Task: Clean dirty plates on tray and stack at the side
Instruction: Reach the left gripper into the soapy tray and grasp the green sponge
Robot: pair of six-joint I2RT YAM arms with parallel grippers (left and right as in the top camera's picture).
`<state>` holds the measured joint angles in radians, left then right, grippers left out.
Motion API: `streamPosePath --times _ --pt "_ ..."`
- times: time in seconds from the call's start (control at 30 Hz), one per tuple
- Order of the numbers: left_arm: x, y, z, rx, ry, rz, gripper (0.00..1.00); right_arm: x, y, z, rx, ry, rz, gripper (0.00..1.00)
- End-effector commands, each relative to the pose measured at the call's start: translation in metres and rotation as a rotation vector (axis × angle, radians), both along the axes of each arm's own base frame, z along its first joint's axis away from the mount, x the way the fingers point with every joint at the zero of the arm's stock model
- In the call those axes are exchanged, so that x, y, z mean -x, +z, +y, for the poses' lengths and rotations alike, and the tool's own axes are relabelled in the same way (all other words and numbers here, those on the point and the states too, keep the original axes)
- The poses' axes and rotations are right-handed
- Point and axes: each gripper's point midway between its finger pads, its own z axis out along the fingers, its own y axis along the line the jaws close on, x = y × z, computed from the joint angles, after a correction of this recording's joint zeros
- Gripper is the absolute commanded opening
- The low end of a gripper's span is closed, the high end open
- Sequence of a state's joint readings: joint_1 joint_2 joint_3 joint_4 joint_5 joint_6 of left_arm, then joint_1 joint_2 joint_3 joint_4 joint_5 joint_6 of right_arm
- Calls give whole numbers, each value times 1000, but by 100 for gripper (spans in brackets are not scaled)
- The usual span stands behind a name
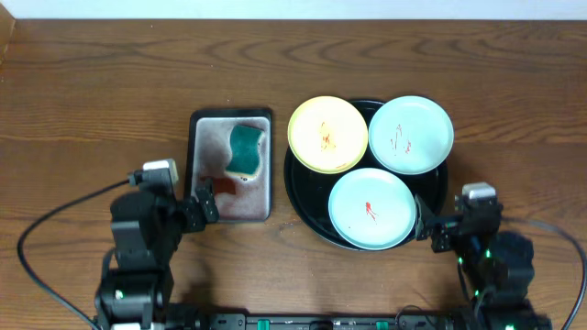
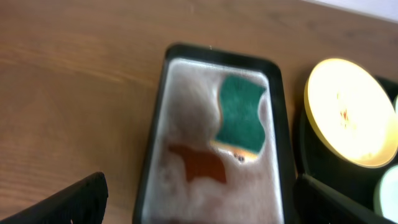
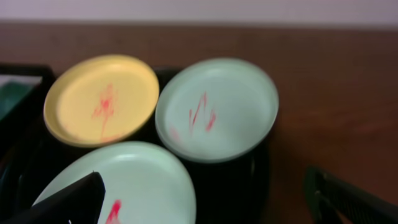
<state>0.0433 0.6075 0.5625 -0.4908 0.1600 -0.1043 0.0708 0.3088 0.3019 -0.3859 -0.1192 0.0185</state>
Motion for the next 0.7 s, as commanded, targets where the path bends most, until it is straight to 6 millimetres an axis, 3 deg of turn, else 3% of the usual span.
streamPosePath --times 0.0,0.17,0.4,0.5,0.67 --pt "3 3 -10 45 -41 119 95 -4 0 9 -43 27 155 99" --pt "27 -21 -13 63 -46 289 95 -11 -6 10 -26 26 353 99" --pt "23 -19 -15 71 -55 273 95 -30 -8 21 -52 72 389 99" --pt "8 -5 -17 77 -69 191 95 -29 -7 28 -77 110 391 99" --pt "-38 29 -16 90 -63 -8 95 -30 -6 29 -80 115 387 99"
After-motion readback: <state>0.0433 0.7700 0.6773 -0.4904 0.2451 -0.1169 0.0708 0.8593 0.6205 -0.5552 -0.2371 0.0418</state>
